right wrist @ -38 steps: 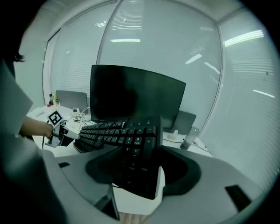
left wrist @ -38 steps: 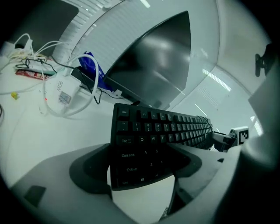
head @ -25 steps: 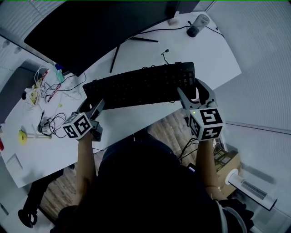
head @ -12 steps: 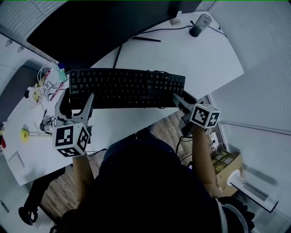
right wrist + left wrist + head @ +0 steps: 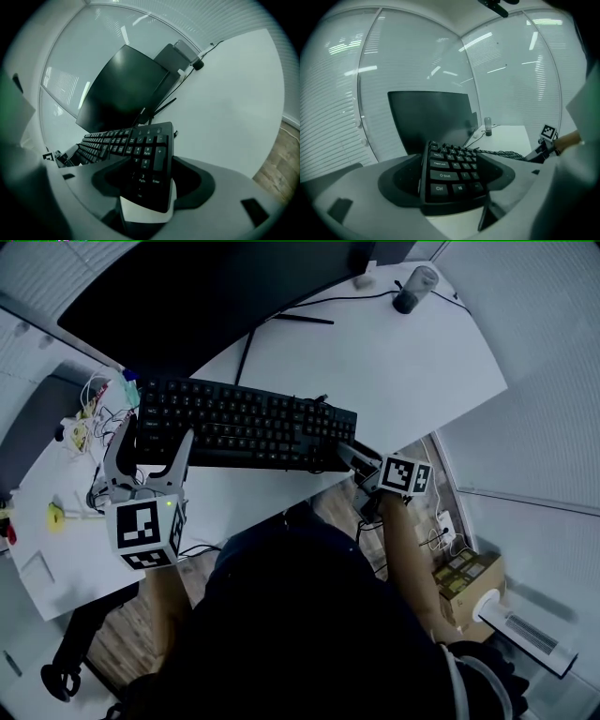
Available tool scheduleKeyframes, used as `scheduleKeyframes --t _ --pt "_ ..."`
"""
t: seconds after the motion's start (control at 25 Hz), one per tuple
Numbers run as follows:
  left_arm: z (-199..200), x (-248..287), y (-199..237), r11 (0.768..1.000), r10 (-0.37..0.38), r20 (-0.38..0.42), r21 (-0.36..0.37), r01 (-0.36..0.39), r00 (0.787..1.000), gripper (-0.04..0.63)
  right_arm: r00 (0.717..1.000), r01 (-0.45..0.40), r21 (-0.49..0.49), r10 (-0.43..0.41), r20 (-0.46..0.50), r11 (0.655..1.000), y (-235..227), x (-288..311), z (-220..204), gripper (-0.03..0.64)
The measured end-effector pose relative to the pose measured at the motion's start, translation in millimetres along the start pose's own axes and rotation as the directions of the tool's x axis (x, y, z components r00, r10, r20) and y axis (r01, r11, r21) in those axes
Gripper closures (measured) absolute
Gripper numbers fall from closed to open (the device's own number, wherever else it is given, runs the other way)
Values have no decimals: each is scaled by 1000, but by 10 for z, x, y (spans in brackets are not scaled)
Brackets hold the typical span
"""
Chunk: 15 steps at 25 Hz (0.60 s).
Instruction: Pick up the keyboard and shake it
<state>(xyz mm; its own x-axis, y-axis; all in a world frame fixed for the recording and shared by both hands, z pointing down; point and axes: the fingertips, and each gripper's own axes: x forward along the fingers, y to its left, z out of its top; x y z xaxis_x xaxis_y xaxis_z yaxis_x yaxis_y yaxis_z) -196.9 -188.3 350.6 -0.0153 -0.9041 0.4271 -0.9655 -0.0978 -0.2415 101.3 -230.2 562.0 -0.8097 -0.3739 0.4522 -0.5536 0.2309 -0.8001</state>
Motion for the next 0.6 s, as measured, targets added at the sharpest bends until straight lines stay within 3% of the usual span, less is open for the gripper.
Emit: scheduleKeyframes --t 0.16,0.32,0.4,0.6 --pt "-214 56 16 995 -25 -17 -93 23 1000 216 999 50 -39 -50 1 998 -38 -52 23 330" --pt "-616 178 26 973 -49 -42 -228 38 998 216 989 150 -161 -150 15 975 -27 -164 190 330" --pt "-846 256 10 946 -80 -51 -318 60 996 216 978 207 -230 -207 25 951 -23 -226 254 330" --pt "-1395 404 -125 843 -165 -52 -525 114 985 216 950 301 -322 -311 19 898 -89 -315 261 330"
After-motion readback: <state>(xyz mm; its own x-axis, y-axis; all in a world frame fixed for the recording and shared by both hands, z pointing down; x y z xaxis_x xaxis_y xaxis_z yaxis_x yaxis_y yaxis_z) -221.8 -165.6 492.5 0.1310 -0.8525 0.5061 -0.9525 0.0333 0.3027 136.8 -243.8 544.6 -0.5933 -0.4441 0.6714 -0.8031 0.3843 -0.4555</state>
